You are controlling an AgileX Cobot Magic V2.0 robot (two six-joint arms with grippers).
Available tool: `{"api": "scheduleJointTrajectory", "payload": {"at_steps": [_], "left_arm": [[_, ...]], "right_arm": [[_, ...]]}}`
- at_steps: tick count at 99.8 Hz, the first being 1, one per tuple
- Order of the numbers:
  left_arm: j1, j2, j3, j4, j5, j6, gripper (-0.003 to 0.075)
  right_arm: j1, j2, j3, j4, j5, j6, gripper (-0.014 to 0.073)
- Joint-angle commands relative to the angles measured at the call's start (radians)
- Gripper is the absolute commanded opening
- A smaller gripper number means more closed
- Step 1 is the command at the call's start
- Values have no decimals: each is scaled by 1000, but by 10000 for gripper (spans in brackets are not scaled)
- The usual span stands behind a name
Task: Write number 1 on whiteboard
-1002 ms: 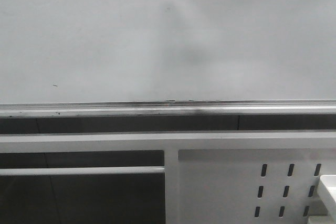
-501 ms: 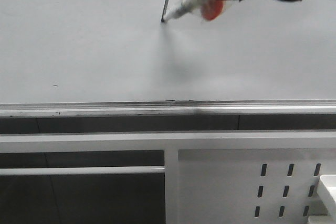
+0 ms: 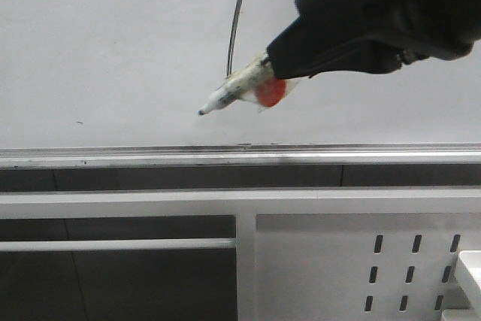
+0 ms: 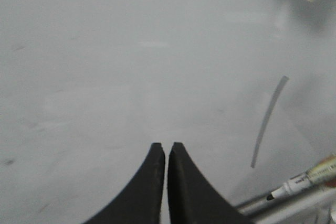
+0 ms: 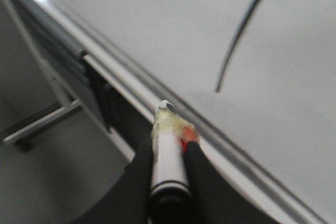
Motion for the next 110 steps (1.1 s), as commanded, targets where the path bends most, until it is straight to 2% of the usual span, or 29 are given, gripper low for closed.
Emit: {"api": "scheduleJointTrajectory", "payload": {"at_steps": [1,8,15,23,30,59,99,105,110], "left_arm": [[-22,10,-47,267,-79,-15,-15],[-39,33,-65,447,-75,-58,34],[-58,71,-85,577,-72,-89,139],[-80,126,-110,623,-48,-111,283],[-93,182,-134,631,-39,-111,340],[-130,384,-244,692,-66,-111,313],[-130,446,-267,678,-86,-111,310],[-130,446,-267,678,-91,-111,272],[-130,446,-267,678,-95,-111,188]], "right_arm": [[3,-31,-94,-28,153,0,-77],[3,-25,-153,-52,252,0,-77],[3,-3,-220,-77,350,0,-77],[3,27,-288,-103,431,0,-77],[3,53,-335,-131,478,0,-77],[3,112,-440,-156,559,0,-77],[32,112,-457,-142,574,0,-77],[32,112,-457,-142,572,0,-77],[32,112,-457,-142,572,0,-77]]}}
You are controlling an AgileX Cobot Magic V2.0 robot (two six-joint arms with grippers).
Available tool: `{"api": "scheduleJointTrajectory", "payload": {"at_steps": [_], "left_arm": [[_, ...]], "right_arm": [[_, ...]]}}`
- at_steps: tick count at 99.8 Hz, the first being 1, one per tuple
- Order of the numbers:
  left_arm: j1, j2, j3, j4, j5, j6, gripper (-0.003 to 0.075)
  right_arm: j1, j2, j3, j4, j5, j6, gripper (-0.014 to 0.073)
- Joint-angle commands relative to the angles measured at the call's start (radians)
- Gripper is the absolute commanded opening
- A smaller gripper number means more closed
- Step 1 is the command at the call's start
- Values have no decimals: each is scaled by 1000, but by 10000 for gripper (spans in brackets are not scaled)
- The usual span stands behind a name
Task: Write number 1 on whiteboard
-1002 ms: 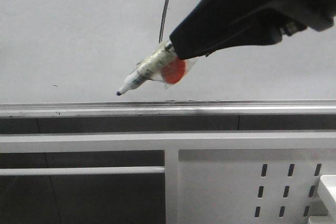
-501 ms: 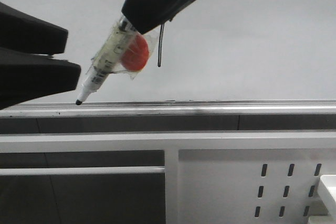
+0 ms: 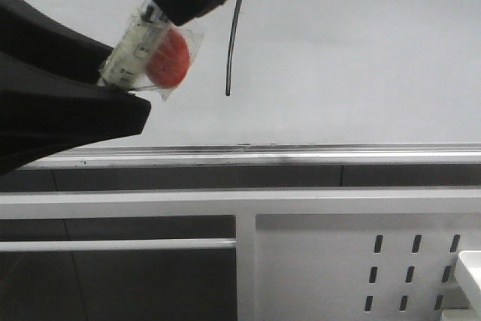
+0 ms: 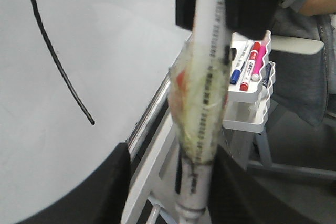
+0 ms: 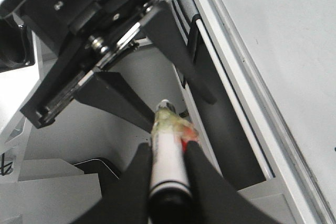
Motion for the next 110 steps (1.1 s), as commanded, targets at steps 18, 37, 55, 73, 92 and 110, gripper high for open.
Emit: {"api": "scheduleJointTrajectory", "payload": {"at_steps": [18,37,55,73,92,110], "left_arm": [[-9,-8,-30,-37,-125,-14,-20],[-9,-8,-30,-39,-120,-15,-20],[-9,-8,-24,-44,-106,-92,-20],[-8,-8,64,-283,-125,-88,-20],[-8,0,207,-651,-319,-28,-20],[-8,90,258,-805,-485,19,-20]], "right_arm": [[1,-18,-36,24,-49,-2,-77],[1,-18,-36,28,-49,-2,-74],[1,-18,-36,28,-49,-2,225],[-1,-45,-36,24,-68,19,408],[-18,-112,-21,0,-73,45,146],[-42,-189,61,0,-88,48,-69]]}}
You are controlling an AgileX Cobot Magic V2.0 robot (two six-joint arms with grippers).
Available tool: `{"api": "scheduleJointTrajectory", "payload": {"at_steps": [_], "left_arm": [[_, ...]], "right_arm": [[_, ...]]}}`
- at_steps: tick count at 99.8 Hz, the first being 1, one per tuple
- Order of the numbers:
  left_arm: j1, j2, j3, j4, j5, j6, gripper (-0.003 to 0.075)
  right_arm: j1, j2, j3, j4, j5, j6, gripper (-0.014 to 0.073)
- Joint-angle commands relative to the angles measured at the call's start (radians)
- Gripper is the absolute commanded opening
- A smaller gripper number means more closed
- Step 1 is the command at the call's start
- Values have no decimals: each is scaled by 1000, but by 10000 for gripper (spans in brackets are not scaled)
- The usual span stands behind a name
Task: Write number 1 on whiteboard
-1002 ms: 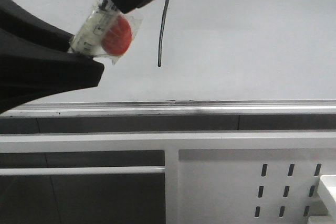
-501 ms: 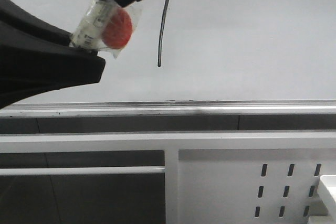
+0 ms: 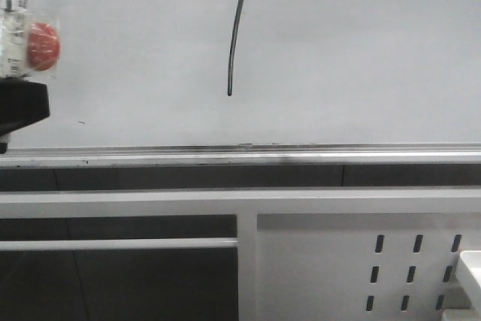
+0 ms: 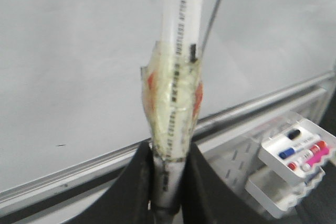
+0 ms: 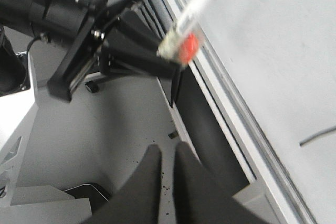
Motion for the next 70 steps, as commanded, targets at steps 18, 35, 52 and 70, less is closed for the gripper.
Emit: {"api": "scheduleJointTrajectory", "payload": {"at_steps": [18,35,52,70], "left_arm": [[-7,222,-9,-162,-436,16,-20],[-9,353,-74,-78,-435,-26,-20],[-9,351,-131,-117,-435,-26,-20],[-9,349,-179,-143,-435,-19,-20]], "right_arm": [[-12,-113,92,8,-120,21,-69],[-12,-122,102,8,-132,21,-69],[-12,-122,102,8,-151,21,-69],[-12,-122,102,8,-153,21,-69]]}}
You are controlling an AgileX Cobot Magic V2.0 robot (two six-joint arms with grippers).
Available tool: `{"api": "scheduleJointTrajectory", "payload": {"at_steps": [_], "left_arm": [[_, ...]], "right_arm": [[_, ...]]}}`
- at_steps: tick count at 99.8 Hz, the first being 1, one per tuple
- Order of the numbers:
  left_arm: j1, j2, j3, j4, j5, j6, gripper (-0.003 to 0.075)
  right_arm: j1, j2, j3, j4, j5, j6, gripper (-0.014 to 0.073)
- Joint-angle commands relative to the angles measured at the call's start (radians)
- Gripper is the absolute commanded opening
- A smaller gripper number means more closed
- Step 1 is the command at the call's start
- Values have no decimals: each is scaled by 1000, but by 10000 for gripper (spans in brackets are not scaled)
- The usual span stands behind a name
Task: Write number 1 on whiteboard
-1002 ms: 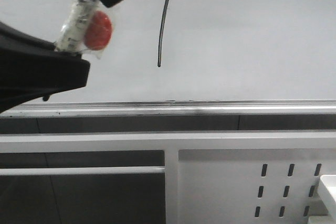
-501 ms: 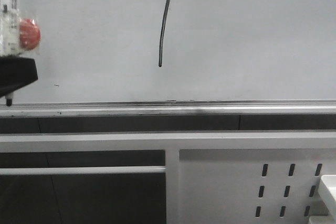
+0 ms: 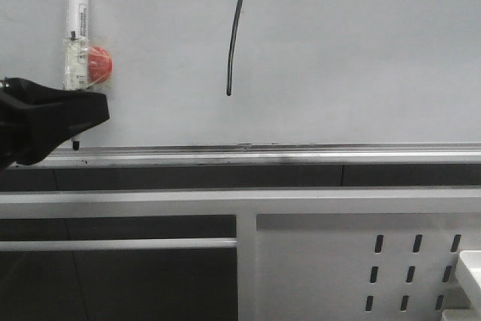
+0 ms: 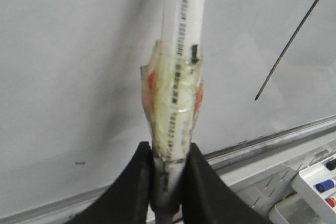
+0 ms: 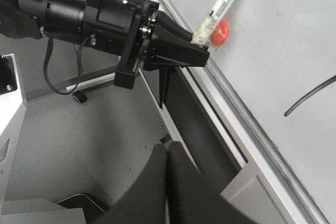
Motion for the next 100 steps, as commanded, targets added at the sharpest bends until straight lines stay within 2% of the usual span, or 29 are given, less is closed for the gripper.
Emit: {"api": "scheduleJointTrajectory", "payload": {"at_steps": [1,19,77,84,96,100], "left_arm": [[-5,-26,-37,-39,-228,-1,-20],[-5,-19,-66,-98,-228,-1,-20],[-5,7,-96,-94,-228,-1,-9],[-5,5,-96,-92,-228,-1,62],[-5,5,-96,-92,-228,-1,307],[-5,5,-94,-92,-228,-1,366]], "right_arm": [[-5,-17,-25,10,-70,-3,-69],[-5,-17,-25,10,-71,-3,-69],[-5,-17,-25,10,-71,-3,-69],[-5,-17,-25,10,-71,-3,-69],[-5,-17,-25,10,-71,-3,-69],[-5,-17,-25,10,-71,-3,-69]]}}
